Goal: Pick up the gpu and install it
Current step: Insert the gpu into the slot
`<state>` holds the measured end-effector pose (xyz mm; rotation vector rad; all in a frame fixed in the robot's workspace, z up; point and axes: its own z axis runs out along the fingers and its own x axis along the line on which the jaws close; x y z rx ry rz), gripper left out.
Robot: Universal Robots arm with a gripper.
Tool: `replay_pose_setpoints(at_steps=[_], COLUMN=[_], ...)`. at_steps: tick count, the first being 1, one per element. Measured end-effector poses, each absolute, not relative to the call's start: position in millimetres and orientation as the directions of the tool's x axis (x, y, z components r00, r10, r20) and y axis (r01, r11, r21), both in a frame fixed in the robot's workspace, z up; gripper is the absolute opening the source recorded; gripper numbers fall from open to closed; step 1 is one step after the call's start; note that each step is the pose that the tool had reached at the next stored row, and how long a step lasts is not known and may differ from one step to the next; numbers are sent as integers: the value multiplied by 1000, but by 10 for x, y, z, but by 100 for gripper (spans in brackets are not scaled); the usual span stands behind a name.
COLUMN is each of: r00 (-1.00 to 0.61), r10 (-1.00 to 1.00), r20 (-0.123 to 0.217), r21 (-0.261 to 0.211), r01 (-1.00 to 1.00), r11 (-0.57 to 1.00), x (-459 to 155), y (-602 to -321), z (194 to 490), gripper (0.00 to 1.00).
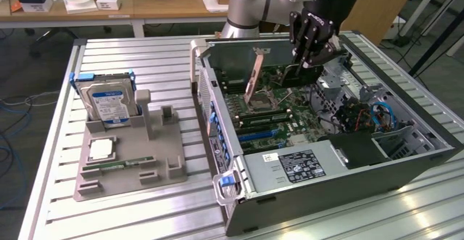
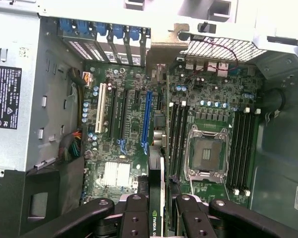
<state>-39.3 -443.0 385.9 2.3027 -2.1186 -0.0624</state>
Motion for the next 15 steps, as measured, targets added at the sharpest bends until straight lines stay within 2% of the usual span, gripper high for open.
replay_pose_setpoints(at_steps=[15], r00=[83], r10=[-996], r20=[-21], r21=[36], r01=[-996], r11=[-83], x=[-393], y=[-4430], z=[3811], gripper=[26])
